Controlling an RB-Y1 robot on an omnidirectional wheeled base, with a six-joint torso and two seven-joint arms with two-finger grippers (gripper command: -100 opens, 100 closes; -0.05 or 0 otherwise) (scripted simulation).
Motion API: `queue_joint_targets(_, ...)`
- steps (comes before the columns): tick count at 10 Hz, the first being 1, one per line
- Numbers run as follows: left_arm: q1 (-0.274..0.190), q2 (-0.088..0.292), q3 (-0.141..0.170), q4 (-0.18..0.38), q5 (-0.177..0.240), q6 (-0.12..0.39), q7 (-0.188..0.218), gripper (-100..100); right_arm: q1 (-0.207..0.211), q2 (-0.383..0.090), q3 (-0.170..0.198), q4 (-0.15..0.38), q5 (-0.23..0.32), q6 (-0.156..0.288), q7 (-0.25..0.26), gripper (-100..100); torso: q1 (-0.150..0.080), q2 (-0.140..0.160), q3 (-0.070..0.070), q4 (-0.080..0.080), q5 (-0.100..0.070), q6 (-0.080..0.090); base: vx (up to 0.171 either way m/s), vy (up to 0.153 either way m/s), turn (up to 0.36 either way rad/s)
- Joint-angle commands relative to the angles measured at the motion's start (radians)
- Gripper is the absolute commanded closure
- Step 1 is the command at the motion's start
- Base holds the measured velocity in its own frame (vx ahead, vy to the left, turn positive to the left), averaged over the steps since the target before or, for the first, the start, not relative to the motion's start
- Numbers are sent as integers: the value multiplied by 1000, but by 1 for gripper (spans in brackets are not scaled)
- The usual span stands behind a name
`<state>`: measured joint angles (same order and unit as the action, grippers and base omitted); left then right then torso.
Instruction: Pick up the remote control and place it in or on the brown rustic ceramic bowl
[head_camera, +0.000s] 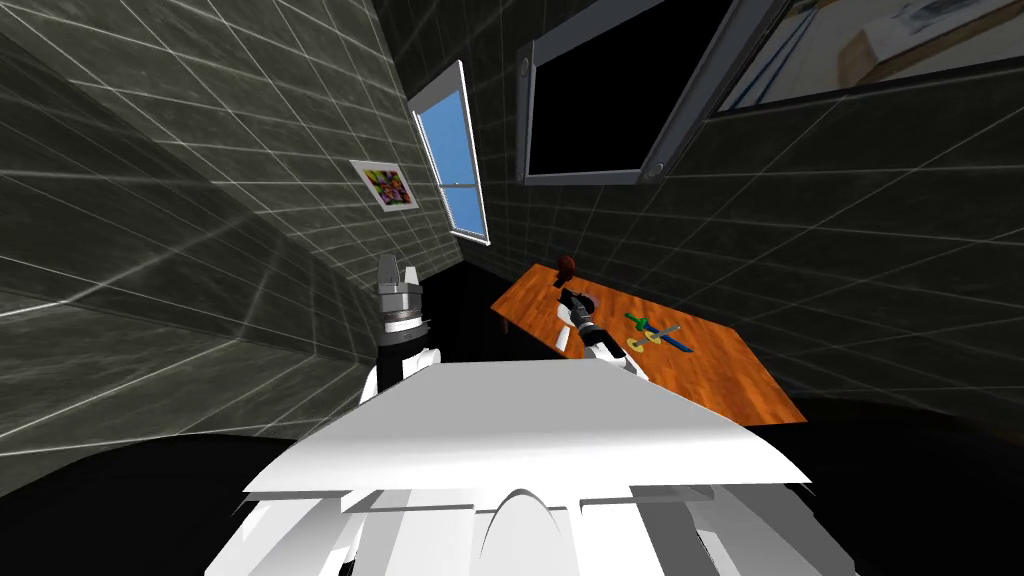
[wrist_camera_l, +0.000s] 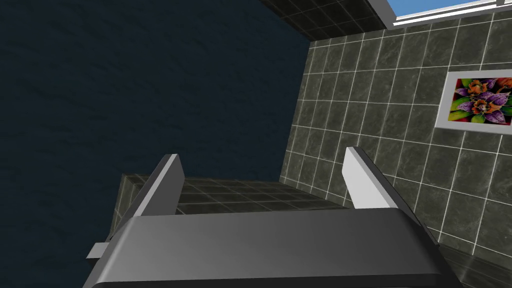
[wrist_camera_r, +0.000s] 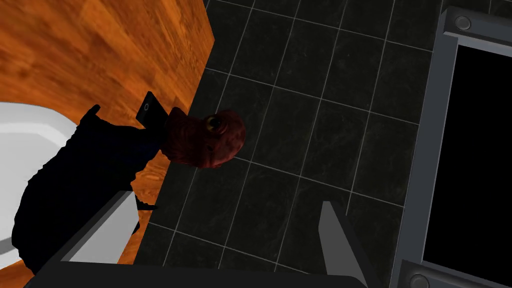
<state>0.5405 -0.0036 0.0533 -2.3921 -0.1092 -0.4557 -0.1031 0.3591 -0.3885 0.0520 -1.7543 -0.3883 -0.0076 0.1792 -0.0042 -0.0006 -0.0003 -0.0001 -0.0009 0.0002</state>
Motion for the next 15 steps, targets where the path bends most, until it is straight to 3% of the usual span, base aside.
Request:
queue_joint_targets(1, 0, 0, 0, 0, 0, 0, 0, 0, -9, -15, 6, 43, -20, 19, 7, -100, 0, 0, 0, 0, 0, 0, -22, -57, 174)
queue_joint_targets(2, 0, 0, 0, 0, 0, 0, 0, 0, -19, -40, 17, 73, -60, 54, 21, -100, 0, 0, 0, 0, 0, 1, -26, -49, 378)
queue_joint_targets(4, 0, 0, 0, 0, 0, 0, 0, 0, -19, -40, 17, 103, -60, 54, 21, -100, 0, 0, 0, 0, 0, 1, -16, -28, 64)
queue_joint_targets(5, 0, 0, 0, 0, 0, 0, 0, 0, -30, -64, 29, 141, -99, 89, 36, -100, 2, -1, 0, 0, 0, 1, -14, -22, 302)
queue_joint_targets(6, 0, 0, 0, 0, 0, 0, 0, 0, -30, -64, 29, 163, -99, 89, 36, -100, 2, -1, -1, 0, 0, 0, -17, -35, 276)
queue_joint_targets(9, 0, 0, 0, 0, 0, 0, 0, 0, -50, -106, 55, 254, -179, 158, 69, -100, 0, 0, 0, 0, 0, 1, -22, -46, 303)
queue_joint_targets(11, 0, 0, 0, 0, 0, 0, 0, 0, -50, -106, 55, 281, -179, 158, 69, -100, 0, -1, 0, 0, 0, 1, -14, -32, 88)
queue_joint_targets(12, 0, 0, 0, 0, 0, 0, 0, 0, -60, -125, 69, 307, -219, 193, 86, -100, 2, -1, -1, 0, 0, 2, -18, -22, 276)
queue_joint_targets(14, 0, 0, 0, 0, 0, 0, 0, 0, -60, -125, 69, 339, -219, 193, 86, -100, 1, -1, -1, 0, 0, 1, -13, -24, 152)
queue_joint_targets(15, 0, 0, 0, 0, 0, 0, 0, 0, -70, -142, 84, 378, -258, 227, 103, -100, 2, -2, -1, 0, 0, 2, -15, -20, 246)
